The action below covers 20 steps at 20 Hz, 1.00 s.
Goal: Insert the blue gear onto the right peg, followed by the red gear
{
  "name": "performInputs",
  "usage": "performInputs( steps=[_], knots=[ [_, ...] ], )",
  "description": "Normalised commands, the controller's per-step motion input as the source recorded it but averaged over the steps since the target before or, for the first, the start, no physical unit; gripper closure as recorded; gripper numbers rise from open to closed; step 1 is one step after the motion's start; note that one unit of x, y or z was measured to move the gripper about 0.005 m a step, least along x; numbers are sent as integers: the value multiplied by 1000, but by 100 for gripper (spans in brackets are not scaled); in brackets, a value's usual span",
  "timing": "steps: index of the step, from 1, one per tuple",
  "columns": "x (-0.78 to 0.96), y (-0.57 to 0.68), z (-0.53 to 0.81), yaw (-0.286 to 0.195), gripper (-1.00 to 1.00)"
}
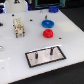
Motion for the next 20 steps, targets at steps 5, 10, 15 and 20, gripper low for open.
performInputs(
  steps=[5,10,15,20],
  knots=[
    [-643,392,-96,0,-100],
    [-695,420,-118,0,-100],
    [-585,431,-252,0,-100],
    [-546,339,-389,0,-100]
  ],
)
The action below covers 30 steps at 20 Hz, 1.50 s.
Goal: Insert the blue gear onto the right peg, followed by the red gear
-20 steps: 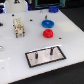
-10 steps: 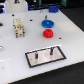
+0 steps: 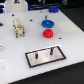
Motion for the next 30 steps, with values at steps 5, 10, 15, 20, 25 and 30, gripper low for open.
performInputs(
  steps=[5,10,15,20,25,30],
  knots=[
    [-480,259,-492,0,-100],
    [-463,252,-503,0,-100],
    [-412,103,-525,0,-100],
    [-319,41,-515,0,-100],
    [-251,151,-497,0,-100],
    [-198,193,-407,0,-100]
  ],
)
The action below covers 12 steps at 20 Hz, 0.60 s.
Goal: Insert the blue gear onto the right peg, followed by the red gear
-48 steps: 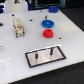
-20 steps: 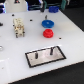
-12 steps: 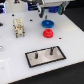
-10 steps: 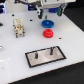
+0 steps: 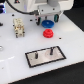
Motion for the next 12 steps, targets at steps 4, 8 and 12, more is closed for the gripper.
performInputs(
  steps=[4,8,12],
  knots=[
    [-204,127,-351,0,100],
    [-148,73,-169,0,100],
    [-111,33,-83,0,100]
  ],
)
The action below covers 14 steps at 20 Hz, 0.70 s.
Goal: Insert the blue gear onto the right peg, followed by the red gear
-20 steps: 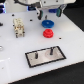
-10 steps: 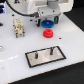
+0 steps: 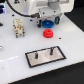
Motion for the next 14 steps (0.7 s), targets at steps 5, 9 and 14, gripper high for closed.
performInputs(
  steps=[5,9,14],
  knots=[
    [8,2,-2,0,100],
    [45,5,80,0,100],
    [307,-5,475,0,100]
  ],
)
